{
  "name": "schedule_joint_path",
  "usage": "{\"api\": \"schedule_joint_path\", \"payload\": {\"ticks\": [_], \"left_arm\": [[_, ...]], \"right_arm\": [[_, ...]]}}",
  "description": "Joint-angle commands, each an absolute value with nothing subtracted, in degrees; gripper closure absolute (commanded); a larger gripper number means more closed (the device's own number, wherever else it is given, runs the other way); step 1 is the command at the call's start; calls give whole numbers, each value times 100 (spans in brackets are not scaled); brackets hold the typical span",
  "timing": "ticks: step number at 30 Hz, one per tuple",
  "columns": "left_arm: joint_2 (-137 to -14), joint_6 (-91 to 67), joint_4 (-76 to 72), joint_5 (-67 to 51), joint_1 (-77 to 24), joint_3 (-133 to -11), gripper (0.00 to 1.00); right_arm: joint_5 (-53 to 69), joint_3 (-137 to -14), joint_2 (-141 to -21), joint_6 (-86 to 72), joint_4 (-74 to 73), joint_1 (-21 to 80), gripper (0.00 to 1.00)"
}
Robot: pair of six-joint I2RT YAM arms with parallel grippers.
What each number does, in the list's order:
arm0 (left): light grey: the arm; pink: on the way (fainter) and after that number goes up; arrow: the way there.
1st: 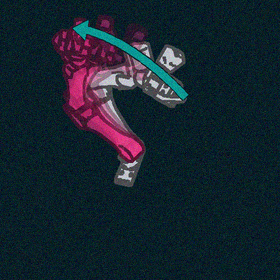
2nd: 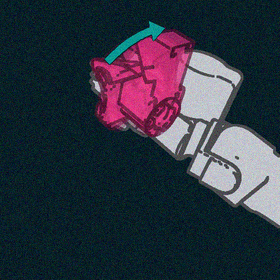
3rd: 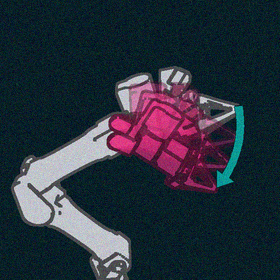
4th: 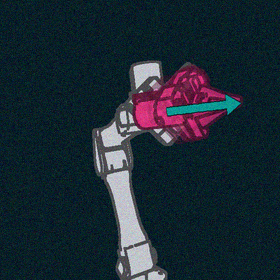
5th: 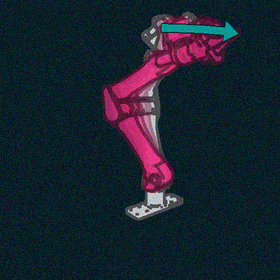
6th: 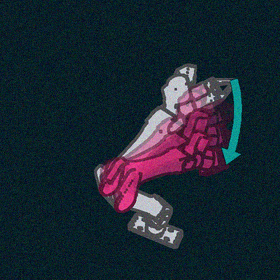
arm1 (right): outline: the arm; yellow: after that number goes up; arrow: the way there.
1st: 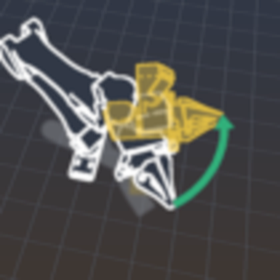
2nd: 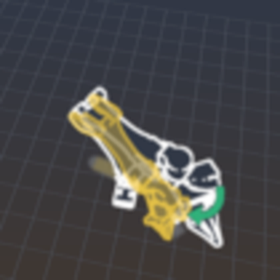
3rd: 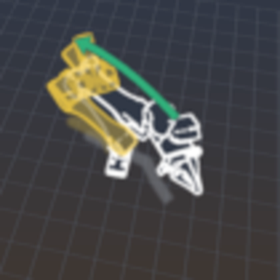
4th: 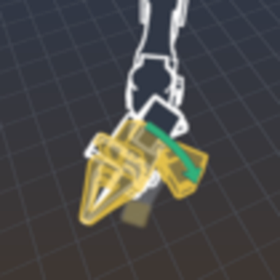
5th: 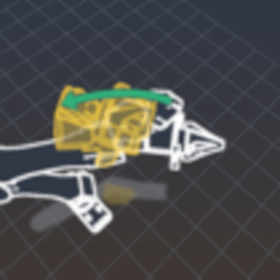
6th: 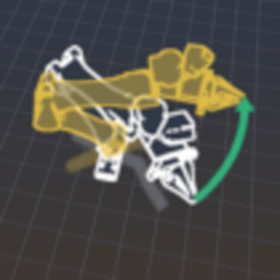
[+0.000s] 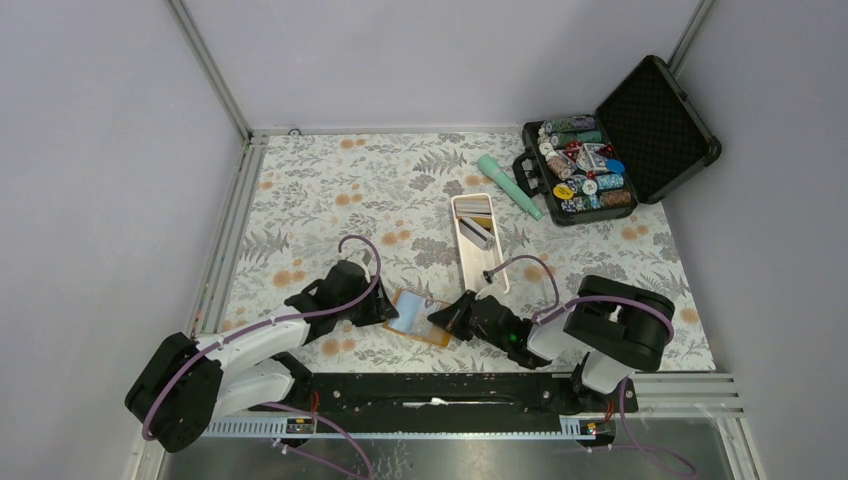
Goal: Put the credit cards into the card holder
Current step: Insert the credit card into the card holder.
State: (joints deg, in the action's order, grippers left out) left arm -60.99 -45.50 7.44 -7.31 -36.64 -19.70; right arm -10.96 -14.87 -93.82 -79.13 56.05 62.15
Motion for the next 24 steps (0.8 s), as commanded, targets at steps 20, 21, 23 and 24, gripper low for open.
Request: {"api": "schedule_joint_path", "payload": {"ticks": [20, 21, 23, 24], "left_arm": [[-6023, -4456, 584, -784, -3656, -2004, 59], [-6021, -4456, 587, -793, -3656, -2004, 59], [-6017, -4456, 585, -791, -3662, -2005, 59], [-6012, -4456, 584, -792, -3659, -2004, 59]], "right_arm": [[-696, -1391, -9976, -8467, 4351, 6322, 94], [-688, -1379, -9976, -8472, 4351, 6320, 91], [-677, -1381, -9967, -8466, 4355, 6319, 86], [-676, -1394, -9959, -8466, 4349, 6319, 82]]}}
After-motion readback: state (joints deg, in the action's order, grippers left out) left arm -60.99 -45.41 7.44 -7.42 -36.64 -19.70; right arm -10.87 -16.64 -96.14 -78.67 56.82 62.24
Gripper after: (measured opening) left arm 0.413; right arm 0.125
